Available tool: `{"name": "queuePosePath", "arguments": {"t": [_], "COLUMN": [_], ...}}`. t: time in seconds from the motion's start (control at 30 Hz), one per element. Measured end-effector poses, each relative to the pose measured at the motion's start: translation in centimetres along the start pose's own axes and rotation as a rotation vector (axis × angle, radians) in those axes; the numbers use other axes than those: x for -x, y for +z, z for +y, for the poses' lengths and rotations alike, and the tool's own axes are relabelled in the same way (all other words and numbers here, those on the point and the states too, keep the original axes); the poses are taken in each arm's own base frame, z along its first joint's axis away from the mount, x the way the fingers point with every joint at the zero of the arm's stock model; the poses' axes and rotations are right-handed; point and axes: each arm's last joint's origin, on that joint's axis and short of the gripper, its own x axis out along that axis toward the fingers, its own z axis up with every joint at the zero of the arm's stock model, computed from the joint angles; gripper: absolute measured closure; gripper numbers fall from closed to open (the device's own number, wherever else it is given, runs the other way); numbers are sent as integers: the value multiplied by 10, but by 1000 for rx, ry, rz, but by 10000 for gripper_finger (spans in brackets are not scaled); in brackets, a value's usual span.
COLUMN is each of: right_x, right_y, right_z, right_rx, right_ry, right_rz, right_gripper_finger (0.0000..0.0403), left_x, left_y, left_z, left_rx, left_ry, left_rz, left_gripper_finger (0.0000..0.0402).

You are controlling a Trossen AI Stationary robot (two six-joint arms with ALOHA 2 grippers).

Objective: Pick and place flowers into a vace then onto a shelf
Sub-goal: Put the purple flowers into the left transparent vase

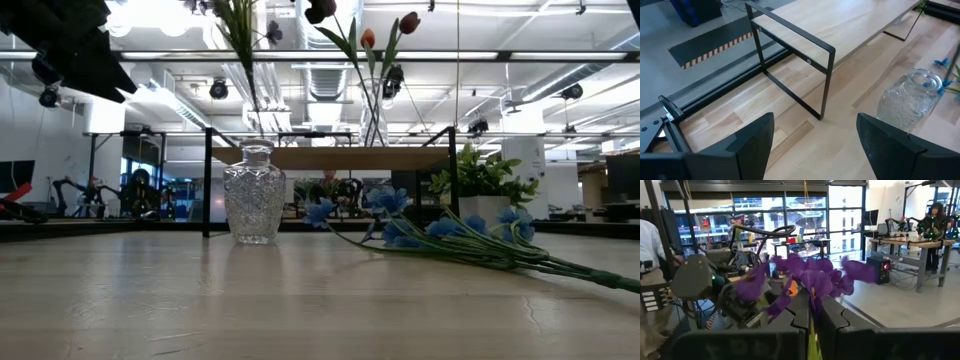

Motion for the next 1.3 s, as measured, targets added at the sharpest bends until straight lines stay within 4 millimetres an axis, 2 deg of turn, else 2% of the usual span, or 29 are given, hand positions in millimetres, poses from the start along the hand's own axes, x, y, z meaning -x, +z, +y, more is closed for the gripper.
{"name": "queuePosePath", "arguments": {"t": [0.57, 1.3], "right_x": [0, -2], "right_y": [-4, 0], "right_z": [-4, -8], "right_rx": [-10, -42], "right_ry": [-6, -13], "right_rz": [13, -22], "right_gripper_finger": [394, 394], "left_x": [0, 0], "left_y": [0, 0], "left_z": [0, 0], "left_rx": [0, 0], "left_ry": [0, 1], "left_rz": [0, 0], "left_gripper_finger": [135, 135]}}
